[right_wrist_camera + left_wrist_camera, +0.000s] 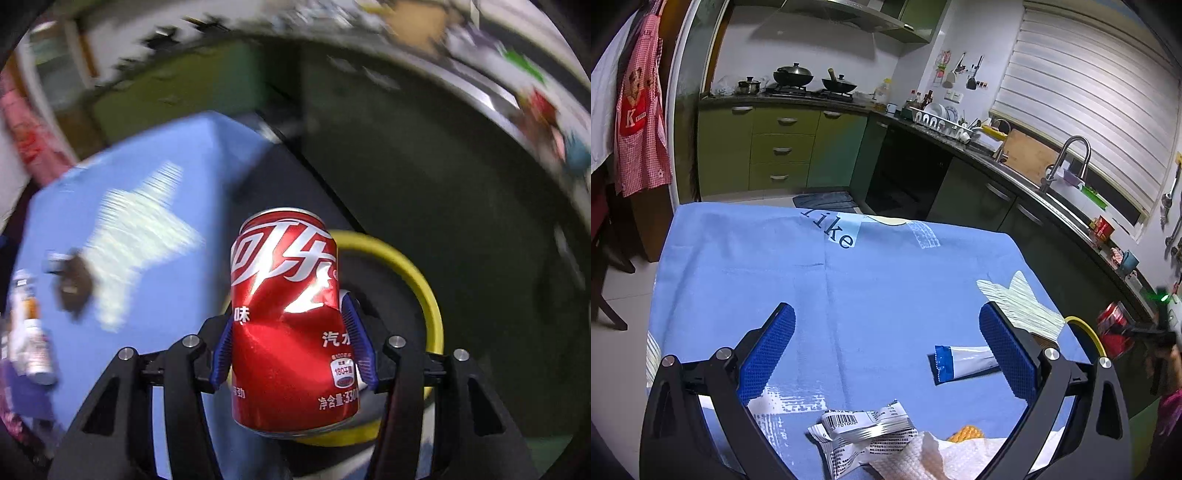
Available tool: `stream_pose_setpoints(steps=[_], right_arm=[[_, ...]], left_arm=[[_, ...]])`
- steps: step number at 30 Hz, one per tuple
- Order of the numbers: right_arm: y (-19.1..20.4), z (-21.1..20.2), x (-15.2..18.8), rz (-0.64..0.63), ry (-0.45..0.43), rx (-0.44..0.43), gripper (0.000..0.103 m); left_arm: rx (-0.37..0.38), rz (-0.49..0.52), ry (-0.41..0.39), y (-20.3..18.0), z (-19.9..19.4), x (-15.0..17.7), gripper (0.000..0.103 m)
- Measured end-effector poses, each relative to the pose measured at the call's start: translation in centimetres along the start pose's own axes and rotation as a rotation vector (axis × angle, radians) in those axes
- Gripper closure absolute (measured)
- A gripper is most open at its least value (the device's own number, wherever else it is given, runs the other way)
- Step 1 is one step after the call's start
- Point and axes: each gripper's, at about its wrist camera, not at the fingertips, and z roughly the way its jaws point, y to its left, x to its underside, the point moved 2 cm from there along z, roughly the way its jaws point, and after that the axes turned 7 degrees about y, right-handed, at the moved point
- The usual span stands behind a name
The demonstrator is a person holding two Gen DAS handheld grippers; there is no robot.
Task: Collect trash
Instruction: 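Move the cola can over the bin and open the right gripper, then grasp the clear plastic cup with the left gripper and lift it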
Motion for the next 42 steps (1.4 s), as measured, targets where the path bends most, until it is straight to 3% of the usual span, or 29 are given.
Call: stream_pose_setpoints(steps=[4, 10, 19, 27, 33, 42], right_arm=[[-2.6, 4.5, 1.1, 0.080, 0.054, 0.037, 0.051], [-4.2, 6.9, 0.8, 0.130, 0.067, 0.066, 0.045], [-3.1, 3.4, 3.2, 0.140, -0.005, 0.045, 0.041], [-1.6, 0.8, 7.1, 0.115, -0.069, -0.024, 0.041], [-0.9, 0.1, 7.5, 0.091, -0.085, -0.063, 0.040], [0.7, 1.0, 7.9, 0.038, -0.083, -0.127, 0.040]], left_arm=[[-0.001, -0.002, 0.006, 0.0, 0.2, 0.1, 0.005], [-0.013, 0.013, 0.024, -0.3, 0.7, 0.2, 0.005], [-0.050, 0.016, 0.044, -1.1, 0.3, 0.4, 0.005], [-0.135, 0.057, 0.058, -4.0, -4.7, 1.3, 0.005], [-0.177, 0.018, 0.163, -5.9, -7.9, 3.6, 0.005], [-0.185, -0.017, 0.504, -6.1, -6.2, 7.4, 0.005]])
